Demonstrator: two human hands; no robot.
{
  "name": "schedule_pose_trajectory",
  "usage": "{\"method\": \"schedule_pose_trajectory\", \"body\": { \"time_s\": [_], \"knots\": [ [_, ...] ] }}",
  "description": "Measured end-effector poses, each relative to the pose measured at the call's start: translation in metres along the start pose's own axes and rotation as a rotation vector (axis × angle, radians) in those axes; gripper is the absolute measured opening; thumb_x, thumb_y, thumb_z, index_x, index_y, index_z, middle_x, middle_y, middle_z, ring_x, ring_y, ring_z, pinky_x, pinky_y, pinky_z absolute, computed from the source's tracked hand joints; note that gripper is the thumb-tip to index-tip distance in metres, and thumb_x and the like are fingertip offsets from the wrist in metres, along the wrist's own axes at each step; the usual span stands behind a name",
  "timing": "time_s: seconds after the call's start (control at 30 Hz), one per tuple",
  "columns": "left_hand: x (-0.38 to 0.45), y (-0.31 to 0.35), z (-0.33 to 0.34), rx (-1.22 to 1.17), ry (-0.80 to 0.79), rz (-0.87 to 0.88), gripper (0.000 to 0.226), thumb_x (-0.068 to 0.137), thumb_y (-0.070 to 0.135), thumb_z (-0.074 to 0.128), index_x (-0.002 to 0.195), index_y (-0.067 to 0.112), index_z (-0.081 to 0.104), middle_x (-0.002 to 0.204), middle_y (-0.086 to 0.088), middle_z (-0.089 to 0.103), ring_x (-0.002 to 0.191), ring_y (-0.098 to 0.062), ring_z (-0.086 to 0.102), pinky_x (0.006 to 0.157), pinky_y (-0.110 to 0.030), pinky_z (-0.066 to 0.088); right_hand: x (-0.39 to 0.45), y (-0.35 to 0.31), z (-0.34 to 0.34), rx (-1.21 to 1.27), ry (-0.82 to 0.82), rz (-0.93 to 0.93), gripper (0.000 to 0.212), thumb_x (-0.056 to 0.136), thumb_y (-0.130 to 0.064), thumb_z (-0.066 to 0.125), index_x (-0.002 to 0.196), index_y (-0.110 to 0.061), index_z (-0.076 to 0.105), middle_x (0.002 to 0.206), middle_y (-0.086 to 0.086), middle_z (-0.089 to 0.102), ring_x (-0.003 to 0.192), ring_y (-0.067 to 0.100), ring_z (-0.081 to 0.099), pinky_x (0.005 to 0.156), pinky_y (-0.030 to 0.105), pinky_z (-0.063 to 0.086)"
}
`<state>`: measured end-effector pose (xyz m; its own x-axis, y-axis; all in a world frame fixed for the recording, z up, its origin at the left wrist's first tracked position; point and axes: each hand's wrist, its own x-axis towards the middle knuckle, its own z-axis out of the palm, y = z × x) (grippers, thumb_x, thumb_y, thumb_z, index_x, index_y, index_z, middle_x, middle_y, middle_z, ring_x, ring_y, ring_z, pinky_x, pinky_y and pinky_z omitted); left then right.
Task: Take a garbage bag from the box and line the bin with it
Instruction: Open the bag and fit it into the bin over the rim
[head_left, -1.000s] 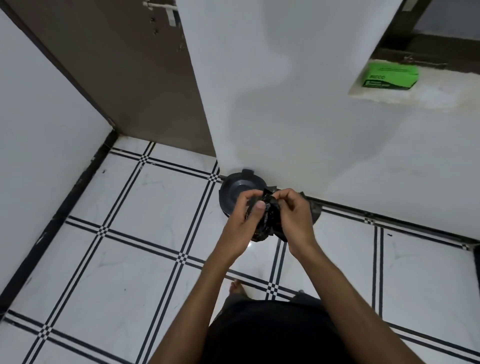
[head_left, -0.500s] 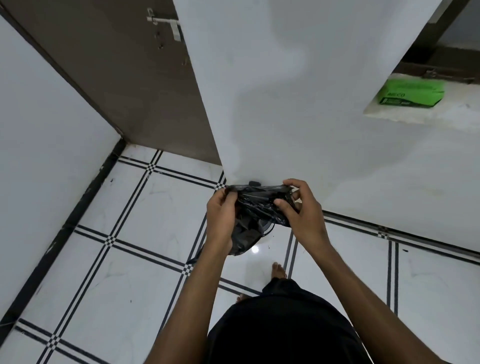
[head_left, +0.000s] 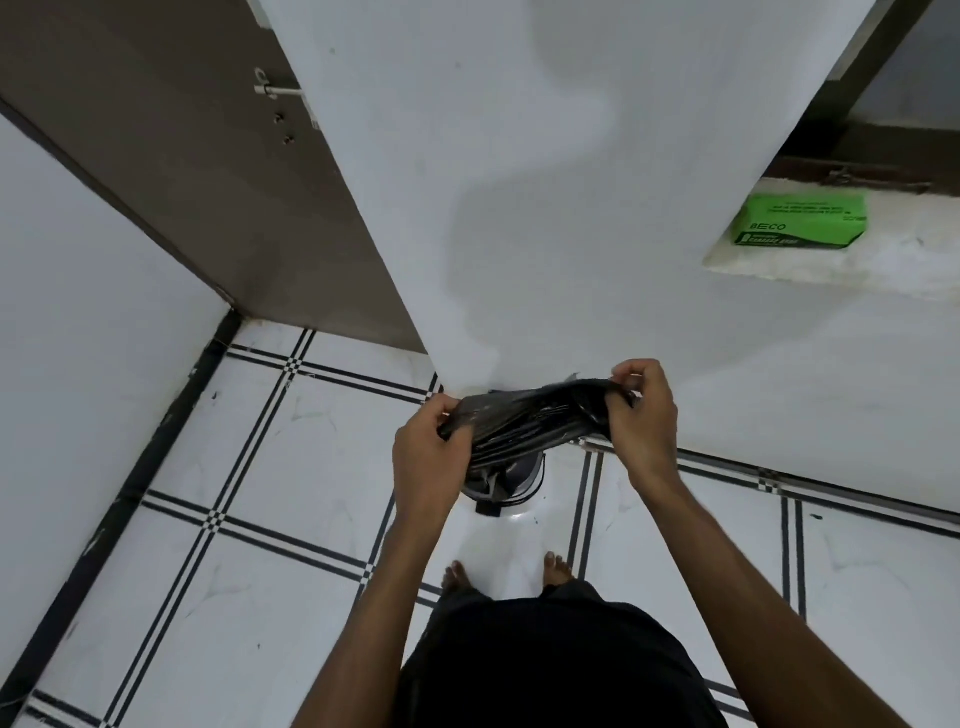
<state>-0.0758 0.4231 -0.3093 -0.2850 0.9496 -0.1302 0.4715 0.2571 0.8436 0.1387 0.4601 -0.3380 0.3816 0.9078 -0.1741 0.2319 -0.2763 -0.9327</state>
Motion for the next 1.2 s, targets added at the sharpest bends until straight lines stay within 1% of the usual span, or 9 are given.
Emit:
{"method": "schedule_pose_trajectory", "body": {
  "time_s": [0.17, 0.33, 0.43, 0.53, 0.73, 0.93, 1.0, 1.1, 1.2],
  "knots": [
    [0.029, -0.009, -0.02, 0.24, -0.136, -0.016, 0.022, 0.092, 0.02, 0.05, 0.082, 0.022, 0.069, 0.071, 0.004, 0.068, 0.069, -0.013, 0.064, 0.06, -0.029, 0.049, 0.007, -0.006, 0.008, -0.317, -0.102, -0.217, 0.041, 0.08, 0.01, 0.045, 0.094, -0.027, 0.055, 0.097, -0.011, 0.063, 0.091, 0.013, 0.061, 0.075, 0.025, 0.047],
    [0.059, 0.003, -0.035, -0.532, -0.24, -0.4, 0.023, 0.099, 0.017, 0.049, 0.096, 0.018, 0.072, 0.097, -0.004, 0.074, 0.09, -0.016, 0.066, 0.081, -0.033, 0.057, 0.022, -0.013, 0.003, -0.43, -0.207, -0.178, 0.057, 0.076, 0.015, 0.05, 0.101, -0.036, 0.06, 0.091, -0.009, 0.072, 0.082, 0.012, 0.07, 0.067, 0.032, 0.058],
    [0.069, 0.006, -0.039, -0.688, -0.327, -0.451, 0.019, 0.097, 0.013, 0.052, 0.104, 0.011, 0.07, 0.097, -0.011, 0.072, 0.089, -0.022, 0.065, 0.079, -0.037, 0.055, 0.026, -0.013, 0.003, -0.592, -0.204, -0.168, 0.053, 0.077, 0.01, 0.049, 0.103, -0.034, 0.064, 0.094, -0.006, 0.073, 0.084, 0.021, 0.067, 0.074, 0.03, 0.053],
    [0.069, 0.006, -0.036, -0.516, -0.337, -0.38, 0.021, 0.096, 0.012, 0.052, 0.103, 0.009, 0.071, 0.096, -0.011, 0.074, 0.084, -0.021, 0.067, 0.074, -0.033, 0.052, 0.033, -0.014, 0.003, -0.668, -0.158, -0.11, 0.047, 0.073, 0.006, 0.048, 0.096, -0.034, 0.06, 0.095, -0.005, 0.074, 0.085, 0.026, 0.065, 0.073, 0.032, 0.052],
    [0.07, -0.015, -0.042, 0.188, -0.439, 0.09, 0.018, 0.077, 0.035, 0.08, 0.074, 0.021, 0.068, 0.069, 0.007, 0.068, 0.066, -0.012, 0.062, 0.062, -0.026, 0.047, 0.048, -0.029, -0.009, -0.536, -0.041, -0.026, 0.045, 0.07, 0.012, 0.042, 0.093, -0.027, 0.043, 0.091, -0.006, 0.07, 0.08, 0.026, 0.064, 0.065, 0.033, 0.048],
    [0.08, -0.03, -0.043, 0.552, -0.377, 0.24, 0.009, 0.089, 0.025, 0.068, 0.097, 0.026, 0.07, 0.092, 0.008, 0.067, 0.087, -0.015, 0.062, 0.068, -0.026, 0.041, 0.056, -0.036, -0.014, -0.365, -0.021, -0.073, 0.04, 0.062, 0.018, 0.035, 0.076, -0.018, 0.044, 0.092, -0.001, 0.07, 0.086, 0.023, 0.068, 0.05, 0.025, 0.04],
    [0.086, -0.033, -0.045, 0.365, -0.317, 0.09, 0.015, 0.093, 0.016, 0.058, 0.094, 0.025, 0.07, 0.089, 0.008, 0.07, 0.086, -0.015, 0.065, 0.071, -0.029, 0.048, 0.056, -0.033, -0.017, -0.317, -0.05, -0.099, 0.044, 0.062, 0.02, 0.035, 0.077, -0.019, 0.047, 0.095, 0.0, 0.07, 0.088, 0.022, 0.07, 0.051, 0.025, 0.042],
    [0.093, -0.029, -0.053, -0.269, -0.262, -0.297, 0.021, 0.097, 0.007, 0.048, 0.096, 0.014, 0.068, 0.089, -0.002, 0.071, 0.087, -0.018, 0.065, 0.083, -0.036, 0.057, 0.053, -0.025, -0.023, -0.333, -0.113, -0.112, 0.05, 0.071, 0.021, 0.039, 0.08, -0.027, 0.051, 0.101, -0.002, 0.067, 0.081, 0.028, 0.069, 0.052, 0.029, 0.046],
    [0.096, -0.022, -0.054, -0.731, -0.255, -0.517, 0.023, 0.099, 0.001, 0.042, 0.106, 0.005, 0.063, 0.095, -0.011, 0.071, 0.085, -0.021, 0.068, 0.067, -0.03, 0.061, 0.047, -0.018, -0.019, -0.387, -0.177, -0.126, 0.047, 0.077, 0.018, 0.045, 0.084, -0.027, 0.054, 0.098, -0.004, 0.067, 0.072, 0.027, 0.065, 0.054, 0.027, 0.047]
  ]
}}
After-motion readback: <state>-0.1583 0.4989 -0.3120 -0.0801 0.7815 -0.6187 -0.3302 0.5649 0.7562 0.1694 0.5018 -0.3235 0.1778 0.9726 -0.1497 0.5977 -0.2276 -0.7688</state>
